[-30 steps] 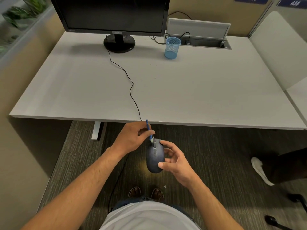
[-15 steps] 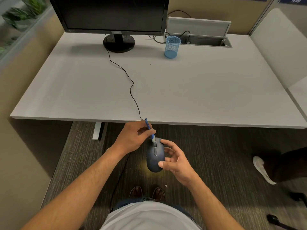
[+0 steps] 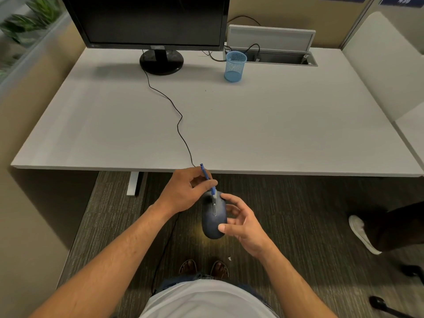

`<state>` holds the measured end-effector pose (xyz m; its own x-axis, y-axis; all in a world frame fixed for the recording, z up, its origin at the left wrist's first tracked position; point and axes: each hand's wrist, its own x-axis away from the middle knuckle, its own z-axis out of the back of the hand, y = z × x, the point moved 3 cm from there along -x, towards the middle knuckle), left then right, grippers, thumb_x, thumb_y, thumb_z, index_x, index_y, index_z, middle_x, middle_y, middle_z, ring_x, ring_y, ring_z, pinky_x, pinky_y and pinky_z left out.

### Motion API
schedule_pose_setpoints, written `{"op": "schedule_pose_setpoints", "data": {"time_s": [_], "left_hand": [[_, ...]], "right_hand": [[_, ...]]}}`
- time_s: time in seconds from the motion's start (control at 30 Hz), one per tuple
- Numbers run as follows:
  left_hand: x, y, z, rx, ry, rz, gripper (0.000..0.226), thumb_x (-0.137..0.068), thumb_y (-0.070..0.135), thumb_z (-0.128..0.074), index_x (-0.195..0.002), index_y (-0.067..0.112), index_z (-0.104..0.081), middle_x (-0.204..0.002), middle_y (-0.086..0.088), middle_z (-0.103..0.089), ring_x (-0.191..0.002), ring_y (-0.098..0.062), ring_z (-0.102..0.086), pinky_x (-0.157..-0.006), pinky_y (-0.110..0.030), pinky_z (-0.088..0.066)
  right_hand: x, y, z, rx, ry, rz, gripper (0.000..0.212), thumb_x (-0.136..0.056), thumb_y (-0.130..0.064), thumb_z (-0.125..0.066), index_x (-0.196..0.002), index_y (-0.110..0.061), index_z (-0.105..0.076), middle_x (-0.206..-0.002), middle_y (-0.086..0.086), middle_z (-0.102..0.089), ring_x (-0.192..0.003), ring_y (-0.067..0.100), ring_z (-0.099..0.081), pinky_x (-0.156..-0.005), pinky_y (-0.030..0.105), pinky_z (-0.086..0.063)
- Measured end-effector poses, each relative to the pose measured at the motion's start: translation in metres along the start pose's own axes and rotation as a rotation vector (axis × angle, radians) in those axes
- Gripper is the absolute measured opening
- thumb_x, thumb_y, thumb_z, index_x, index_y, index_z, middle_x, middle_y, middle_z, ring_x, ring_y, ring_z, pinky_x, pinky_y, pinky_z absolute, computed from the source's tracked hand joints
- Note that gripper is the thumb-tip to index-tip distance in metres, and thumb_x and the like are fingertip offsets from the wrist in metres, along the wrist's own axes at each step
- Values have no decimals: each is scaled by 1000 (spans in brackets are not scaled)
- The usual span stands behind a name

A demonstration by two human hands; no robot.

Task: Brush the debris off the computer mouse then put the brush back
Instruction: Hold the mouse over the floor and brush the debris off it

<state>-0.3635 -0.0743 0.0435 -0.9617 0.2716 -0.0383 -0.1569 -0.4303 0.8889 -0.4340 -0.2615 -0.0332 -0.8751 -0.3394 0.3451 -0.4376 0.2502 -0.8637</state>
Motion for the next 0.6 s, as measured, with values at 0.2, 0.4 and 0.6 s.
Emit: {"op": "schedule_pose_setpoints", "data": {"time_s": [0.2,0.4,0.6], "left_hand": [[-6,2,1,-180,6,-40,14,-92,29,-70,-92,15,-71,-84,5,-70,-78,-10,-66,-76,-37,-57],[-8,2,-2,-256,87,-116,16,-94,27,-67,-94,11,-70,-85,0,-70,-80,-13,-68,-76,-39,-57],[-10,0,-3,-24,-4,7,8,-91,30,-71,-91,22,-72,-82,14,-71,-80,-5,-68,-71,-16,-53]], "right_hand": [[-1,1,0,3,-3,-1,79,-68,-7,-89,-137,-30,-58,-139,15,-57,-113,46,-66,-88,49,-58],[-2,-1,2,6,0,5,79,-69,-6,-89,-138,-29,-57,-140,16,-55,-114,44,-66,-87,47,-58],[-2,-1,4,-4,-3,1,78,-70,-6,-88,-138,-30,-58,-139,15,-57,-113,44,-67,-87,47,-59]]}}
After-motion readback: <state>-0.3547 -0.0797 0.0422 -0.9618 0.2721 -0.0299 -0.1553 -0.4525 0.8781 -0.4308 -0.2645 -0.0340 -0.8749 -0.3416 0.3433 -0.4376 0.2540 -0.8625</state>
